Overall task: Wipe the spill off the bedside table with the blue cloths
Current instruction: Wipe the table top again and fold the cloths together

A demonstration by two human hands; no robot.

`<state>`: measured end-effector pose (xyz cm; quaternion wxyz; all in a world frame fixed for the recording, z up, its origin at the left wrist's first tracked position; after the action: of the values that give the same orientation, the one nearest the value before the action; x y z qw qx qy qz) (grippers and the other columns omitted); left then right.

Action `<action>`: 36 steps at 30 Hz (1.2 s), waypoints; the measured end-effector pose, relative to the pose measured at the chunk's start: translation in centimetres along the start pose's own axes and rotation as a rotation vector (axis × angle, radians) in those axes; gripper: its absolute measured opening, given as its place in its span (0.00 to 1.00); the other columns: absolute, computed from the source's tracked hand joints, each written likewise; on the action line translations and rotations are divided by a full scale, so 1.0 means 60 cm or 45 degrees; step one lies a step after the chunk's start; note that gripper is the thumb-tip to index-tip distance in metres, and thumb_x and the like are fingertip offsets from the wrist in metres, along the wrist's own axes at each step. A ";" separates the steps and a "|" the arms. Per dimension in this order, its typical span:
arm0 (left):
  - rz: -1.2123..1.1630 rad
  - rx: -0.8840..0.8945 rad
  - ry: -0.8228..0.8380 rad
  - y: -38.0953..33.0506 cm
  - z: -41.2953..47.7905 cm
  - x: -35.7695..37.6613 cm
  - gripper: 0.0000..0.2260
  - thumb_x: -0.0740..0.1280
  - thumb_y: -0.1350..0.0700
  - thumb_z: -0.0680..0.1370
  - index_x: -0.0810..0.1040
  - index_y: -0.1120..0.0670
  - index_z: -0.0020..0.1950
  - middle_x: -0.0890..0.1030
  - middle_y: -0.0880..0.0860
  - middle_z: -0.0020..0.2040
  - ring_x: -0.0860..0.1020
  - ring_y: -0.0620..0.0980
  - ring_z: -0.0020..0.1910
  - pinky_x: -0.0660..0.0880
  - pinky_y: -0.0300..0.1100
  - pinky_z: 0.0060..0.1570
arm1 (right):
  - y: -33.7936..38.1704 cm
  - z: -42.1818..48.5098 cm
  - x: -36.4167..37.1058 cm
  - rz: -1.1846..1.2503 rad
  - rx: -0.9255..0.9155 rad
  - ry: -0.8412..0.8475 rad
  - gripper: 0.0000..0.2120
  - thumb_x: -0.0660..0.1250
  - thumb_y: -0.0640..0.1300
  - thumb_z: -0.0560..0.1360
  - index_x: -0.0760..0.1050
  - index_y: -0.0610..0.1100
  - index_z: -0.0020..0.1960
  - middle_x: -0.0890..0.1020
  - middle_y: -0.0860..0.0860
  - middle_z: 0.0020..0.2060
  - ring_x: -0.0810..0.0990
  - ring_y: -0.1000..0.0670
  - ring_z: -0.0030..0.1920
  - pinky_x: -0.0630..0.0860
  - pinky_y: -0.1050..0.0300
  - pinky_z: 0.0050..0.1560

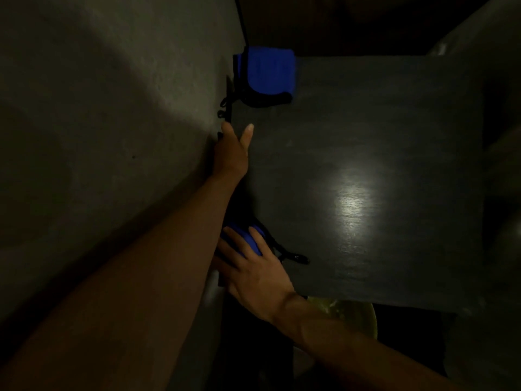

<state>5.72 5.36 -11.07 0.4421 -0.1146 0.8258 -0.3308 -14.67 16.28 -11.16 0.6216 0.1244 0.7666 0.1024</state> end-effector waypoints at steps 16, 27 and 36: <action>0.105 -0.021 -0.024 -0.006 -0.003 -0.006 0.25 0.57 0.43 0.82 0.64 0.60 0.70 0.72 0.61 0.68 0.71 0.59 0.67 0.66 0.46 0.64 | -0.101 -0.148 0.016 -0.309 -0.355 0.142 0.44 0.65 0.60 0.74 0.47 0.55 0.83 0.50 0.50 0.83 0.46 0.42 0.82 0.38 0.37 0.78; 0.214 -0.011 -0.045 -0.025 -0.017 -0.008 0.24 0.55 0.45 0.83 0.62 0.61 0.72 0.69 0.62 0.71 0.68 0.58 0.69 0.60 0.42 0.64 | -0.203 -0.269 -0.005 -0.249 -0.236 0.190 0.52 0.73 0.60 0.68 0.48 0.57 0.83 0.50 0.49 0.83 0.46 0.41 0.81 0.45 0.36 0.77; 0.171 0.027 -0.048 -0.030 -0.022 -0.002 0.23 0.55 0.46 0.83 0.63 0.59 0.72 0.70 0.60 0.71 0.68 0.57 0.69 0.61 0.41 0.64 | -0.266 -0.383 -0.016 -0.241 0.204 0.108 0.37 0.59 0.54 0.75 0.54 0.56 0.82 0.59 0.49 0.81 0.53 0.42 0.81 0.52 0.33 0.76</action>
<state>4.54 4.64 -9.33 0.4798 -0.0605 0.8197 -0.3069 -37.97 0.79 -10.49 0.5836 0.0964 0.8062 -0.0130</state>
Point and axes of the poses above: each hand's wrist, its own z-axis towards the middle knuckle, its own x-axis out of the palm, y = z × x, the point moved 4 cm from there along z, towards the middle knuckle
